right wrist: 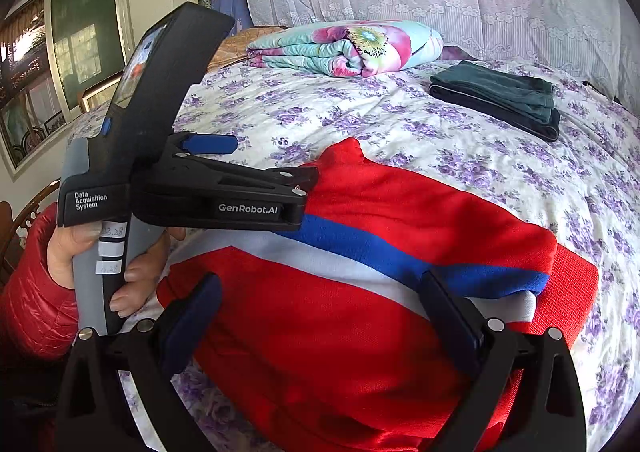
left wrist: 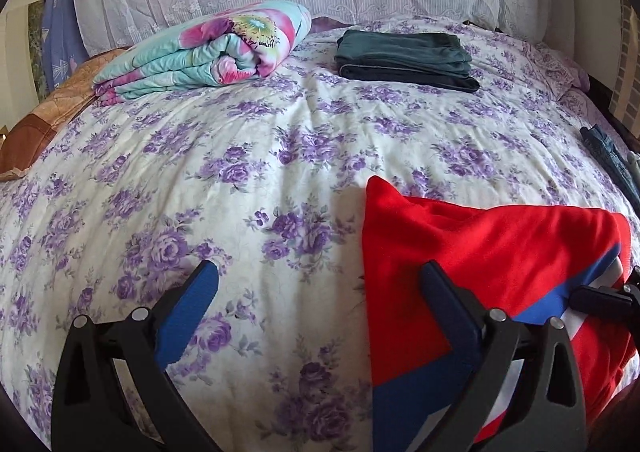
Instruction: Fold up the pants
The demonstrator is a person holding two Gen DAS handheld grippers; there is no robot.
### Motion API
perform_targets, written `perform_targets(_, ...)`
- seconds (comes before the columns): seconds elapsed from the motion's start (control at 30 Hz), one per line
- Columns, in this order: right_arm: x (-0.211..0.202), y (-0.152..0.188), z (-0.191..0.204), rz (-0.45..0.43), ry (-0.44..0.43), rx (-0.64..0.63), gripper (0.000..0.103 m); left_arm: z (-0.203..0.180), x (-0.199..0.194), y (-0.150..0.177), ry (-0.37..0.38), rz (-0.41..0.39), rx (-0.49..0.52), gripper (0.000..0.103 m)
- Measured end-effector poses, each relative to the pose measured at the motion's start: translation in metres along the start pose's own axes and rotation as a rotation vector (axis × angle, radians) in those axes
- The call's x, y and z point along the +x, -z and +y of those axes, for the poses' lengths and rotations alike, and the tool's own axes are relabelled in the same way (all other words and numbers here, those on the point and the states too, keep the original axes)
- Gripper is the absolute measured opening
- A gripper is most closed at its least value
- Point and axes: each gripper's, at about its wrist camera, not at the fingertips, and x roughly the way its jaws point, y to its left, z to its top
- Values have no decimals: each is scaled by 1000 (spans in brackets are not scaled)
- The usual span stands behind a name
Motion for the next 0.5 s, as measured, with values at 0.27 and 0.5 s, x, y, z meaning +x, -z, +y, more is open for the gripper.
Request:
perform_targets(0.27, -23, -4, -15, -88, 1, 98, 100, -1, -1, -1, -2, -4, -2, 99)
perform_targets(0.5, -6, -13, -45, -18, 94, 132, 100, -1, -1, -1, 1, -3, -1, 99)
